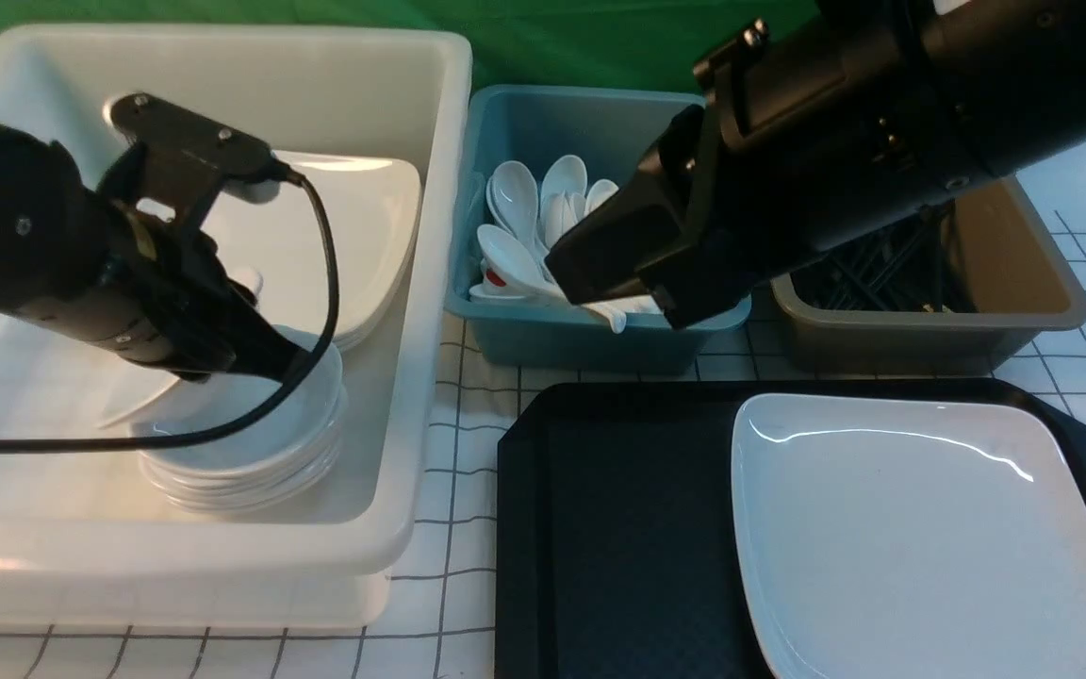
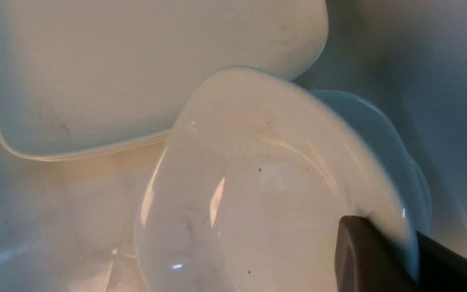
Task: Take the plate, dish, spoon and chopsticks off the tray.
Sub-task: Use the left arm to put the small plate into the large storage box on the left, then use the left arm to grab a plate from the dinner plate, then use the left arm to put the plate into the large storage box on the left
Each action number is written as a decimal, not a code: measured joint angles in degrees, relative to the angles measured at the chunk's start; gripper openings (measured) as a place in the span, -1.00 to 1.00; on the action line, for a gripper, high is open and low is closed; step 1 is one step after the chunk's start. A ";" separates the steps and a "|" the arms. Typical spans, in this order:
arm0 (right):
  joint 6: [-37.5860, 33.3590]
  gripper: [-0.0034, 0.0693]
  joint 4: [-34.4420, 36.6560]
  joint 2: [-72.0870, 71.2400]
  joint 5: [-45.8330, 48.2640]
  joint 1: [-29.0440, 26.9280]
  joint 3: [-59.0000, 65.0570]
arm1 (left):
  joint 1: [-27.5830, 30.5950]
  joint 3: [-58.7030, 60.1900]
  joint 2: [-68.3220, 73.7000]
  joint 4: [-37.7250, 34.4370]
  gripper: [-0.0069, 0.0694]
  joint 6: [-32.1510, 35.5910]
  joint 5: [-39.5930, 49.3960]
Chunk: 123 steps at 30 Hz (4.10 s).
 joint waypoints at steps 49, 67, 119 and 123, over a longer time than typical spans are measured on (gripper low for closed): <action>12.07 -0.91 -27.90 -31.43 9.68 -27.00 20.34 | -26.48 -48.15 45.17 -24.70 0.37 -1.94 11.45; 10.77 -0.91 -27.85 -31.43 9.03 -27.00 20.36 | -26.43 -50.30 51.89 -23.25 0.15 -3.40 2.01; -2.24 -0.91 3.64 -25.93 2.80 -26.42 9.68 | -4.10 -50.43 11.02 -27.92 -0.77 6.02 18.93; -2.99 -0.91 4.74 -20.73 2.80 -21.96 5.93 | 8.29 -50.43 9.68 -37.97 -0.77 9.71 20.63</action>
